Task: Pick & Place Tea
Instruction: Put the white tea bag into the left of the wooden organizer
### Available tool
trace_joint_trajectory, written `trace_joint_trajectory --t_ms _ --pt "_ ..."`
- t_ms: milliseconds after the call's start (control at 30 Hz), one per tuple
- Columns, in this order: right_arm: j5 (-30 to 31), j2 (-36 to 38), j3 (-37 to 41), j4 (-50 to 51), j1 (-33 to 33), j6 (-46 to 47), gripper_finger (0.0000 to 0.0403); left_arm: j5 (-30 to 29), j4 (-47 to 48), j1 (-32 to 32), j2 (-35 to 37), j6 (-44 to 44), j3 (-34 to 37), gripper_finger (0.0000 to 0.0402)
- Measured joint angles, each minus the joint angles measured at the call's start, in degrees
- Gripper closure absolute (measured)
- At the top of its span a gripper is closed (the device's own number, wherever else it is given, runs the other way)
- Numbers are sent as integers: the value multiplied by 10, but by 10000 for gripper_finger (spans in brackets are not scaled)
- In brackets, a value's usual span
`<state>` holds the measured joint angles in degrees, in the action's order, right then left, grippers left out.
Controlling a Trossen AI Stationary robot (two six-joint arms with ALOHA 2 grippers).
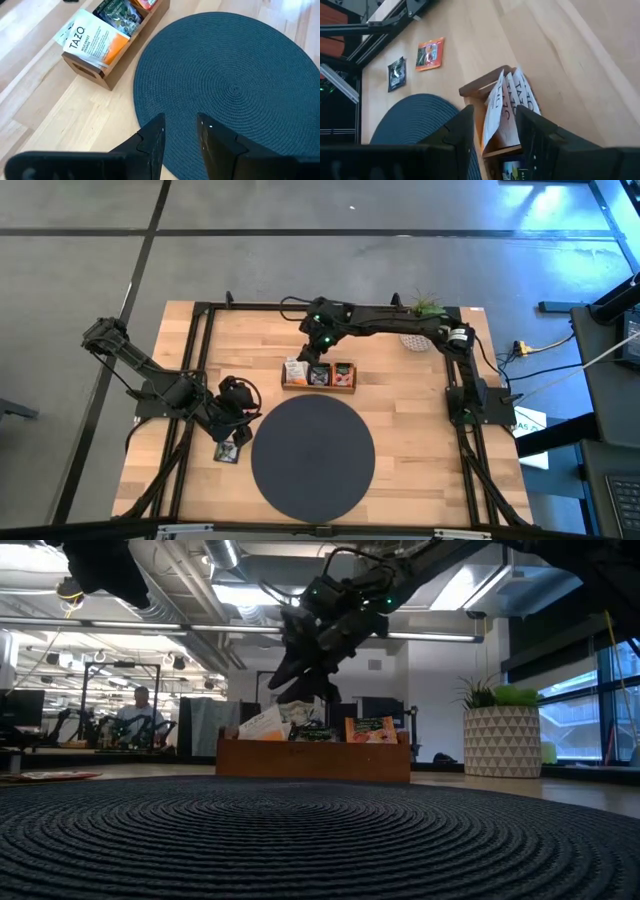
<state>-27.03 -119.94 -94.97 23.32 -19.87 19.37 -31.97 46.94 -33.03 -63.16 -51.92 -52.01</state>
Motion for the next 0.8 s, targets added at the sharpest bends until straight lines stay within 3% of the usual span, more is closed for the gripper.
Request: trace_joint_trajectory --t_ms 567,800 --pt "1 -33 0 -46 17 33 257 0 0 1 0 0 0 296" --pt "1 -33 0 -35 17 41 315 0 0 1 0 1 0 293"
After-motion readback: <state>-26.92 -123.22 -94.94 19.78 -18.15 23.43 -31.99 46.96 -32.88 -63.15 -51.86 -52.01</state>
